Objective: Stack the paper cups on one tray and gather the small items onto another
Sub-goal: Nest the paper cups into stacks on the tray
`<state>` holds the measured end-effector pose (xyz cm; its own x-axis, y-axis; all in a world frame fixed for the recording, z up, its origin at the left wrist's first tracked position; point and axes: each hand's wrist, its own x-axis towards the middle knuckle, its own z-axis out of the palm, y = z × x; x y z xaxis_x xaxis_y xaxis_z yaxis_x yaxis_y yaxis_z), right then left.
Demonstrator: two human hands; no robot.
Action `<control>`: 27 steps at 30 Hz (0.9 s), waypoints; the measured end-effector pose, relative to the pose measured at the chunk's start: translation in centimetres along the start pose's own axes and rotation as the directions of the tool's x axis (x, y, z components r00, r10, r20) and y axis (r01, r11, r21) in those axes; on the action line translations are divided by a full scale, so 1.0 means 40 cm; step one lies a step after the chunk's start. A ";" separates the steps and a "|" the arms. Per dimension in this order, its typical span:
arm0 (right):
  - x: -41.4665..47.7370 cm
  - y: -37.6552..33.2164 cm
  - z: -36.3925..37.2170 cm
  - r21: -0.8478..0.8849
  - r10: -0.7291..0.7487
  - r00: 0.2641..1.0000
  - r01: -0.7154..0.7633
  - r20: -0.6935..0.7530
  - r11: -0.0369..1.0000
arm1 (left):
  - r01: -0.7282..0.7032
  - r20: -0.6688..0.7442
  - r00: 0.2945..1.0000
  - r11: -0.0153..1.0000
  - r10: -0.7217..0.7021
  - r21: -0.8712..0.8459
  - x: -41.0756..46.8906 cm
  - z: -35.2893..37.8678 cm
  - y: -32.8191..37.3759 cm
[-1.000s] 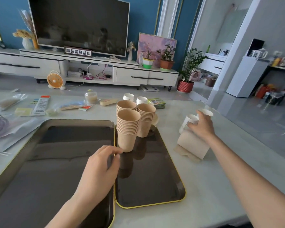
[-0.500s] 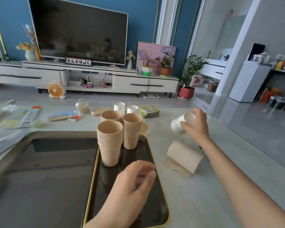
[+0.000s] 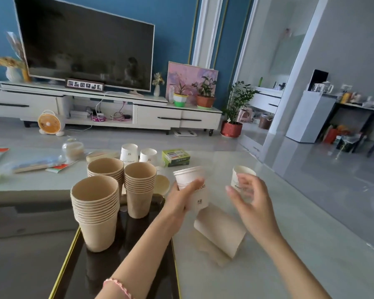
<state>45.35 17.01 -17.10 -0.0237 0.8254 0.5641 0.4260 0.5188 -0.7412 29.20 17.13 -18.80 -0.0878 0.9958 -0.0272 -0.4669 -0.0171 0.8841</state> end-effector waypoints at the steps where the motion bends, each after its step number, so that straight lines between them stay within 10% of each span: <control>1: 0.046 0.023 -0.005 -0.051 0.054 0.997 -0.056 -0.055 0.997 | -0.041 -0.087 0.995 0.996 0.048 0.084 0.012 -0.001 -0.011; 10: 0.304 0.219 0.017 -0.818 0.433 0.892 -0.152 0.127 0.554 | -0.229 -0.242 0.918 0.919 0.313 0.321 0.046 -0.016 -0.078; 13: 0.306 0.194 0.037 -0.757 0.267 0.960 -0.115 0.082 0.644 | -0.235 -0.220 0.914 0.887 0.341 0.399 0.052 -0.017 -0.087; 17: 0.281 0.021 0.046 -0.229 -0.046 0.996 0.064 0.082 0.971 | -0.206 -0.225 0.919 0.881 0.324 0.426 0.057 -0.015 -0.090; 21: 0.227 -0.079 0.075 -0.316 -0.144 0.875 0.315 0.462 0.895 | -0.209 -0.211 0.927 0.893 0.311 0.398 0.055 -0.021 -0.091; 27: 0.171 -0.094 0.156 -0.503 0.175 0.606 0.425 0.776 0.753 | -0.191 -0.221 0.933 0.911 0.284 0.365 0.045 -0.017 -0.094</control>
<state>37.93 22.11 -12.74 -0.6410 0.7643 -0.0703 0.7652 0.6294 -0.1354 30.22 18.95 -22.50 -0.4086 0.9044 0.1227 -0.0877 -0.1727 0.9811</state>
